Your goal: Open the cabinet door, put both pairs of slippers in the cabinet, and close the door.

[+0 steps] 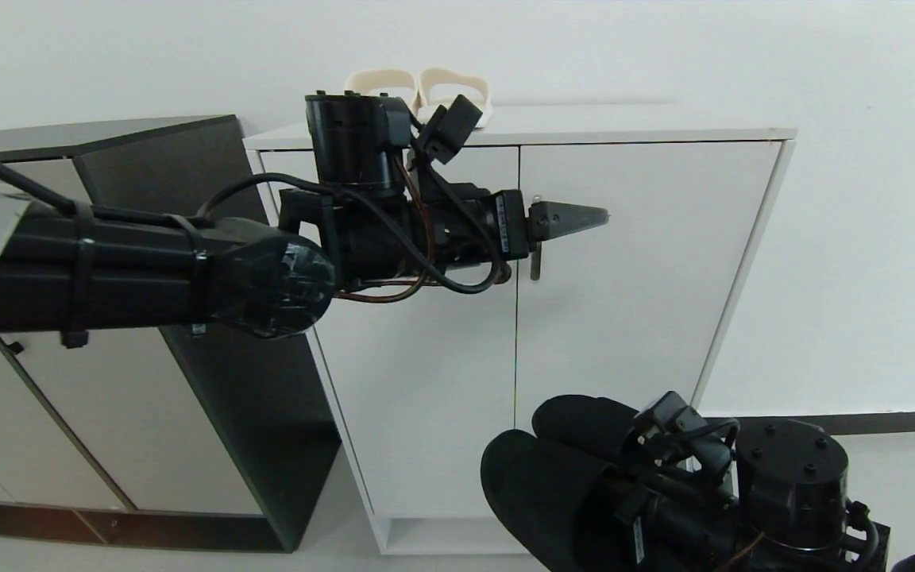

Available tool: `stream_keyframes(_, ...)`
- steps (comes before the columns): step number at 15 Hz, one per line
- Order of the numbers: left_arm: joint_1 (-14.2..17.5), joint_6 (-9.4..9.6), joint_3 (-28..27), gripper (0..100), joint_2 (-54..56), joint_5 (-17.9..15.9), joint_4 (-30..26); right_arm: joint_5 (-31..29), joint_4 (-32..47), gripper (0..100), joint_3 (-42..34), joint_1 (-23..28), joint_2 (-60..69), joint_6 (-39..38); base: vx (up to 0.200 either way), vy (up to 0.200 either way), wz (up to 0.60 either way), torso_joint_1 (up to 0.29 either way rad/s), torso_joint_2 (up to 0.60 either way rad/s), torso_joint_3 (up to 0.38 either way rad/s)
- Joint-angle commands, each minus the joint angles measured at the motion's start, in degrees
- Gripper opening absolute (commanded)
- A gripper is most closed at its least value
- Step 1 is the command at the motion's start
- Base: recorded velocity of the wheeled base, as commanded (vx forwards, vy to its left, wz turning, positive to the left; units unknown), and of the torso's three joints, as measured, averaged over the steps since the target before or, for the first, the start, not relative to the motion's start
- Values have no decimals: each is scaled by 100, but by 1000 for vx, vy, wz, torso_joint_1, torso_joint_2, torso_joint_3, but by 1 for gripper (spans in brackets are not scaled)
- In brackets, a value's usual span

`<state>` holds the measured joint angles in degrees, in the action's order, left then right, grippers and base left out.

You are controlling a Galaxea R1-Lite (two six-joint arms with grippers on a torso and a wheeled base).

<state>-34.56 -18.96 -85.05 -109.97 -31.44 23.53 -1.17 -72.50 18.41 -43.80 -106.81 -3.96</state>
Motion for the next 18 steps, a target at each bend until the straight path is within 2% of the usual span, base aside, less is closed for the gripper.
stream_keyframes(1,-7,-3,-143,100,-218,24,3,12,-45,0,-30,-6,-103,1,0,0,0,0,0,0)
stream_keyframes(5,2,32,-143,100,-112,428,-32,12,-186,0,-39,-14,-226,1,0,0,0,0,0,0)
stream_keyframes(7,2,393,-125,100,-174,903,-32,12,-195,0,-74,-6,-243,9,0,0,0,0,0,0)
stream_keyframes(8,2,472,-117,100,-209,973,-32,12,-195,0,-74,-6,-243,9,0,0,0,0,0,0)
stream_keyframes(12,11,472,-169,100,-262,1008,-112,12,-195,0,-92,-6,-243,9,0,0,0,0,0,0)
stream_keyframes(15,20,472,-389,100,-437,1026,-120,12,-195,0,-92,-6,-261,9,0,0,0,0,0,0)
stream_keyframes(18,55,472,-732,100,-727,1184,-147,20,-195,0,-153,-6,-261,62,0,0,0,0,0,0)
